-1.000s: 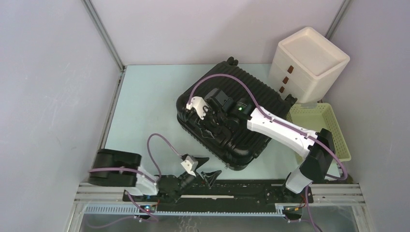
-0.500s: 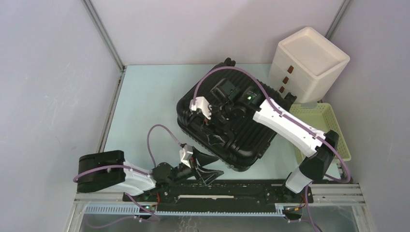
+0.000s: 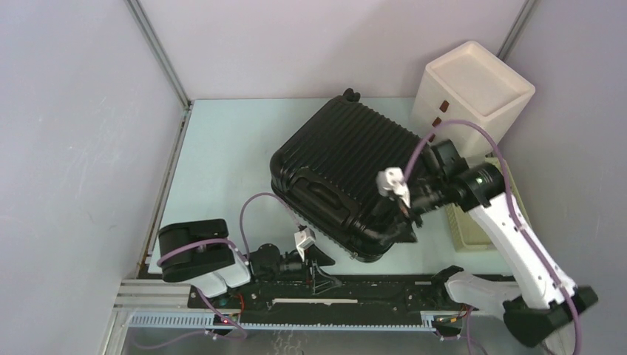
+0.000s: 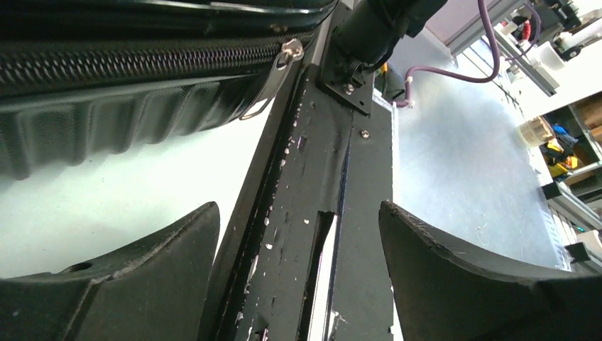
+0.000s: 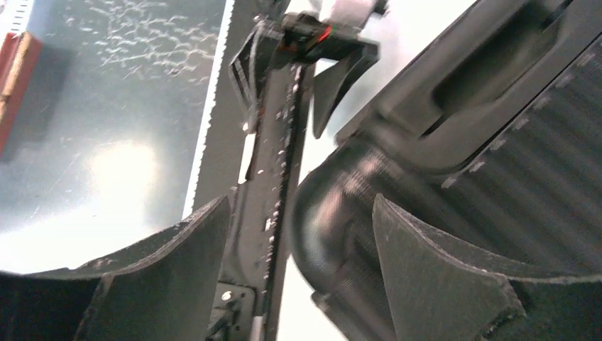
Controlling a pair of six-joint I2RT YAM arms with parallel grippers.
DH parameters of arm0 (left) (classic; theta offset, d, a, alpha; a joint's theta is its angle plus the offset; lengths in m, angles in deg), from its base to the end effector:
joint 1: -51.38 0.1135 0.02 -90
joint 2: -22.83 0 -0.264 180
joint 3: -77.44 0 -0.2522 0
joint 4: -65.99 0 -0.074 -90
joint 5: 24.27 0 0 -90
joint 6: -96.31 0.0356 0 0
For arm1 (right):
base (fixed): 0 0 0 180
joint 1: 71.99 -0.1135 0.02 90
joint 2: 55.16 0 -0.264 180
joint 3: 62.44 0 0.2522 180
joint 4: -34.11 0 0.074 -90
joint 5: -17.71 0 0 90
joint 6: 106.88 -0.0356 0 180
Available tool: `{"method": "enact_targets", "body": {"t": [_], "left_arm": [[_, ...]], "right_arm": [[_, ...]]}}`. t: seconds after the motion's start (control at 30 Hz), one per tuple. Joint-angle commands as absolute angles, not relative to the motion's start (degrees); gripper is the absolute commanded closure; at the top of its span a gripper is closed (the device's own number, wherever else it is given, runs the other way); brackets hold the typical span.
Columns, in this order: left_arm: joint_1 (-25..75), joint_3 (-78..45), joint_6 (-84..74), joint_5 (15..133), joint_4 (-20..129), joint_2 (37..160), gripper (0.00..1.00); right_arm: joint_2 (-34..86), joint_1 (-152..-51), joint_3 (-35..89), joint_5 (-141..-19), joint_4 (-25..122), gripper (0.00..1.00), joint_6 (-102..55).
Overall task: Open, take out, and arrange the luggage
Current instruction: Grab the zipper of the luggage.
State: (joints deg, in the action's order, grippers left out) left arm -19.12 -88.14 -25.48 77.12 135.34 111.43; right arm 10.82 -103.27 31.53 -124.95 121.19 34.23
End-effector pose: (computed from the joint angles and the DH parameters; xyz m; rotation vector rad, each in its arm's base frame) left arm 0.0571 -0.1822 0.1256 0.7872 1.7200 -1.4660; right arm 0.1429 0.1199 0.3910 -1.7387 1.5121 1.0042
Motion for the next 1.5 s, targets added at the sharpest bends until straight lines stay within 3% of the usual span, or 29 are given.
{"method": "enact_targets", "body": {"t": [0.0,0.13,0.27,0.9,1.2,1.47], "left_arm": [[-18.46,-85.29,-25.94,79.96,138.96,114.36,0.13],[-16.80,-82.80,-24.13,83.58,139.18,116.84,0.12],[-14.06,-80.95,-25.31,86.78,139.16,116.67,0.12],[-13.78,-75.88,-32.71,82.54,139.37,121.67,0.12],[-13.79,-74.44,-33.98,85.93,139.42,119.84,0.20],[-13.49,-72.91,-36.01,87.37,139.42,122.43,0.36]], "right_arm": [[0.63,-91.43,16.61,-145.23,128.26,0.16,59.14],[-11.16,-83.03,6.58,-148.19,117.61,0.12,52.34],[-16.11,-78.18,1.70,-148.70,116.60,0.12,51.94],[-18.77,-73.90,-2.35,-148.15,116.96,0.12,53.87],[-18.40,-73.81,-2.53,-147.62,116.77,0.12,53.75],[-18.38,-73.66,-2.53,-147.78,116.74,0.12,53.54]]}}
